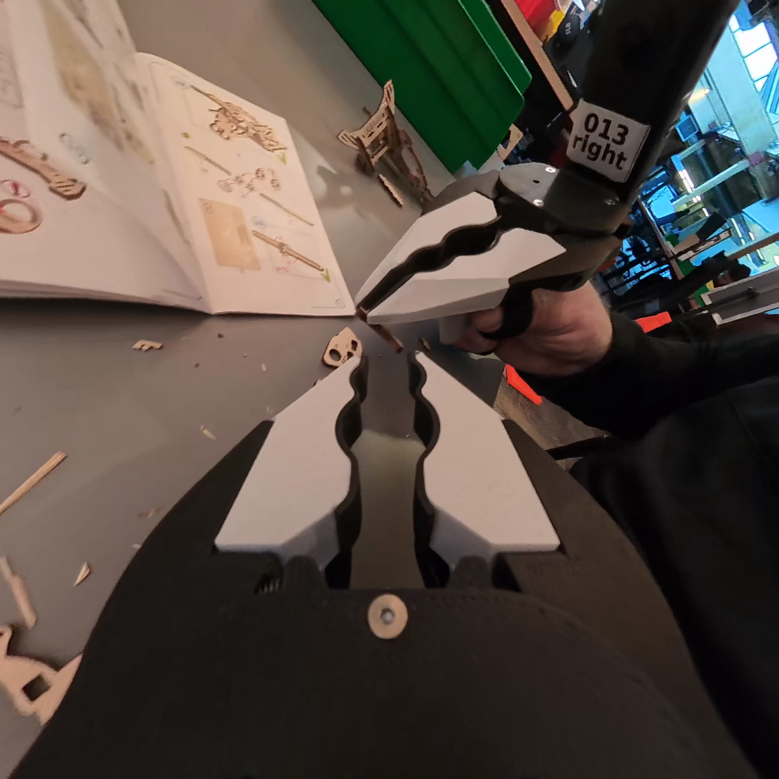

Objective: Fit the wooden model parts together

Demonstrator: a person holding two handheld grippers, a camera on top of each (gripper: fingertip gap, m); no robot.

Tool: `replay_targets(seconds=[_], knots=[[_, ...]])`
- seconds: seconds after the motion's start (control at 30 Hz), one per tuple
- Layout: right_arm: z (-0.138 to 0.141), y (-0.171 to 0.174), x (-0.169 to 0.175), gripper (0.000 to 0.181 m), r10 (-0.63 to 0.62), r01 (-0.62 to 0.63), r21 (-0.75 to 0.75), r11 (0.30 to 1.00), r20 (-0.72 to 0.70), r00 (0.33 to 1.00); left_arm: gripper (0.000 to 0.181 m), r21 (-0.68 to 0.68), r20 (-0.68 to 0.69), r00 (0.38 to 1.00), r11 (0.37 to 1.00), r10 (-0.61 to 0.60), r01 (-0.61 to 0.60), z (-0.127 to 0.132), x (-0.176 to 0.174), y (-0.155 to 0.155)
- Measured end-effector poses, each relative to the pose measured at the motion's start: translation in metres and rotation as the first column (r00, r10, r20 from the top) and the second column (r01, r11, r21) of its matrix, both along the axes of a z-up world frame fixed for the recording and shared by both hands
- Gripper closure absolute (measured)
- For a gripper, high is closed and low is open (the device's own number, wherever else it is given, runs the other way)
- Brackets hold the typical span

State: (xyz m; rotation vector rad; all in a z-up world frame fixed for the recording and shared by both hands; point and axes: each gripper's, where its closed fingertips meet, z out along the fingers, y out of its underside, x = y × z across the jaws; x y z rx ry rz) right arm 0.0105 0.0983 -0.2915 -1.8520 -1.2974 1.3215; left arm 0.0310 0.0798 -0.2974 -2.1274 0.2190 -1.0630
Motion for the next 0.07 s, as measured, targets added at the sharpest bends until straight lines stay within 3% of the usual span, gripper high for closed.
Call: replay_targets(seconds=[0.03, 0.07], knots=[[0.0003, -0.0002, 0.0000, 0.180, 0.000, 0.000, 0.008, 1.000, 0.000, 1.000, 0.166, -0.001, -0.003, 1.000, 1.000, -0.006, 0.006, 0.0000, 0.0011, 0.0002], [0.0009, 0.0002, 0.0005, 0.180, 0.000, 0.000, 0.013, 1.000, 0.001, 1.000, 0.167, -0.018, -0.036, 0.999, 1.000, -0.004, 0.004, -0.0045, -0.0014, 0.0001]])
